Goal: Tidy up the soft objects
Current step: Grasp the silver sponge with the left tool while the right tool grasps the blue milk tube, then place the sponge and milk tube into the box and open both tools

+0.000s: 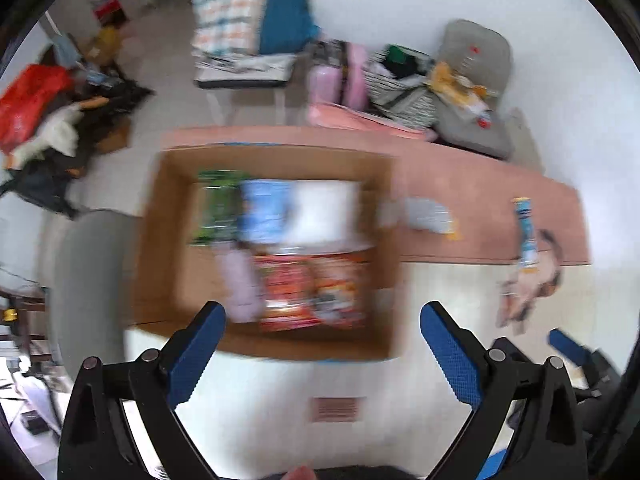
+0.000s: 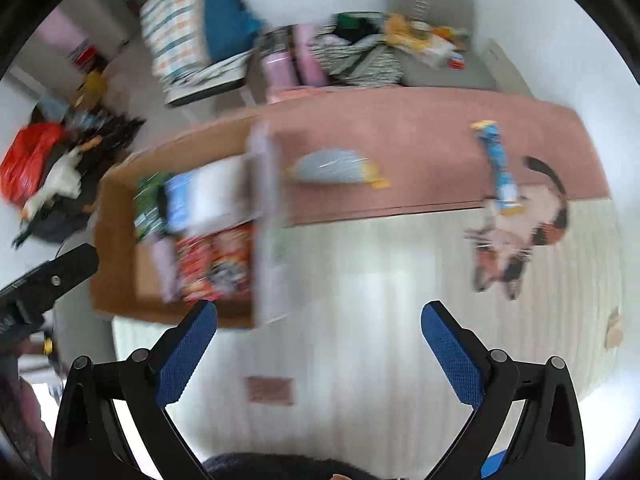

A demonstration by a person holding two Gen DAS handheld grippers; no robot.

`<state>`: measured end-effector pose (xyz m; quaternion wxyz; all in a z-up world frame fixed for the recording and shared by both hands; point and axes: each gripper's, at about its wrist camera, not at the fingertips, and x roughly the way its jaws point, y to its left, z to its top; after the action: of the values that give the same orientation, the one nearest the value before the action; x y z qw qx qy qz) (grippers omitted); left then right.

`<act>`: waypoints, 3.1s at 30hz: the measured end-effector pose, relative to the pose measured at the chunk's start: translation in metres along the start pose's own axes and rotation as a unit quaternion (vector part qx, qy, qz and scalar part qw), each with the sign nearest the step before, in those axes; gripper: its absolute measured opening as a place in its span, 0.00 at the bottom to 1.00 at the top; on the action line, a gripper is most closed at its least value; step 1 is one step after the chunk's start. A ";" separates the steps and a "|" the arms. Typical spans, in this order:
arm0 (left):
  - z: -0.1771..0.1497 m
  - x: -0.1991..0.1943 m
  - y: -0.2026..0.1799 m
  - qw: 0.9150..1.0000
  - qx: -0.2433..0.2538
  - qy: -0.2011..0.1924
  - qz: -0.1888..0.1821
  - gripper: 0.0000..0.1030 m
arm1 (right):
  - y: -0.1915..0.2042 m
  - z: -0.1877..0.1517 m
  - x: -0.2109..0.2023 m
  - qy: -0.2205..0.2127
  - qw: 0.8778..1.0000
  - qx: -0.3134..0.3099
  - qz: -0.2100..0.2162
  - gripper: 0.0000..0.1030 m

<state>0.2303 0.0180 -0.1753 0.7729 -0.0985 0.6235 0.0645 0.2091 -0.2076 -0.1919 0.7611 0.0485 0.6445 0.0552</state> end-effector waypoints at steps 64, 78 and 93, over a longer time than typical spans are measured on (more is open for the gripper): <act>0.031 0.093 -0.123 0.991 0.110 0.031 -0.066 0.39 | -0.167 0.090 0.108 0.091 0.993 0.038 0.066 0.21; 0.023 0.019 0.076 0.998 0.061 0.022 0.006 0.39 | 0.067 0.042 0.045 0.058 0.993 -0.022 0.102 0.21; 0.016 0.146 0.189 0.986 0.007 0.166 0.023 0.39 | 0.157 0.054 0.152 0.107 0.993 -0.047 -0.021 0.21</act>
<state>0.2349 0.2023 -0.3278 0.6574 -0.0879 0.7459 0.0607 0.2842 -0.0300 -0.3080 0.6900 -0.0075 0.7199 0.0743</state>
